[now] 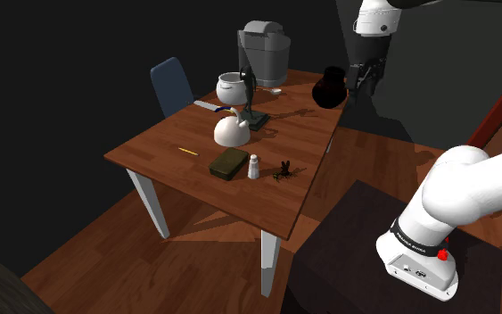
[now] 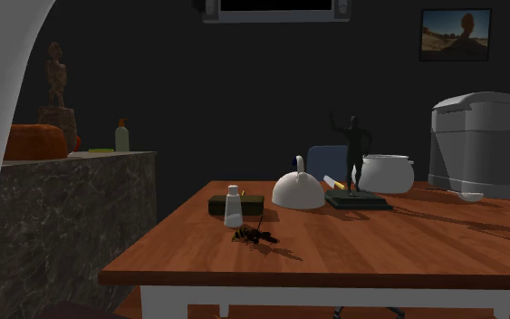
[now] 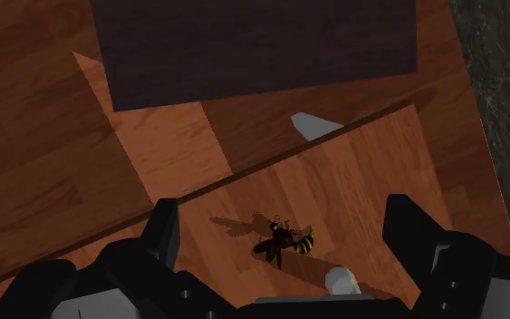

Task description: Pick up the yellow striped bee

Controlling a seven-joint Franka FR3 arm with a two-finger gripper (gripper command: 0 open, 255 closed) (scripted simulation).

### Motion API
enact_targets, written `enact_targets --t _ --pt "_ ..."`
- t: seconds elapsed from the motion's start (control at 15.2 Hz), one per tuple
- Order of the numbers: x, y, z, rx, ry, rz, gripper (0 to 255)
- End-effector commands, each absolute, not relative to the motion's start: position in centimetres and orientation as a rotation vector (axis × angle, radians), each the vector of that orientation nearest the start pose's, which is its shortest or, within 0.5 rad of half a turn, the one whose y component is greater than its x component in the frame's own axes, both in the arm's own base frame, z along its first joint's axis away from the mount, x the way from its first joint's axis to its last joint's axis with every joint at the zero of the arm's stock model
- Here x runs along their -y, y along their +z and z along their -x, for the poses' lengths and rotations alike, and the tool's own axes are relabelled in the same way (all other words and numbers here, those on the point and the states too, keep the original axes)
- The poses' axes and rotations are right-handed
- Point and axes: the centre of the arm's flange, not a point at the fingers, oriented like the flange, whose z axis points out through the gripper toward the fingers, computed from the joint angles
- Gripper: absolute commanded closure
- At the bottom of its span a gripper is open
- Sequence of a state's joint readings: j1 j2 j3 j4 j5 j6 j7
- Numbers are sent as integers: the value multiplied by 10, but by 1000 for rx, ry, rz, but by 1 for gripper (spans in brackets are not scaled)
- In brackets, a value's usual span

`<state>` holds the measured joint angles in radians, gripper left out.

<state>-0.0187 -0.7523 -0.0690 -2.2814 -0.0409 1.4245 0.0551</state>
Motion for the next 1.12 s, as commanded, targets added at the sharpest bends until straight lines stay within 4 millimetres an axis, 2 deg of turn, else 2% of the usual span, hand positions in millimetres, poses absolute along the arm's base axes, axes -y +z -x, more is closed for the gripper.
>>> enact_targets --t 0.0,1.06 --pt "38 602 -299 -197 166 3124 0" --pt "35 409 -360 -26 -51 3100 0"
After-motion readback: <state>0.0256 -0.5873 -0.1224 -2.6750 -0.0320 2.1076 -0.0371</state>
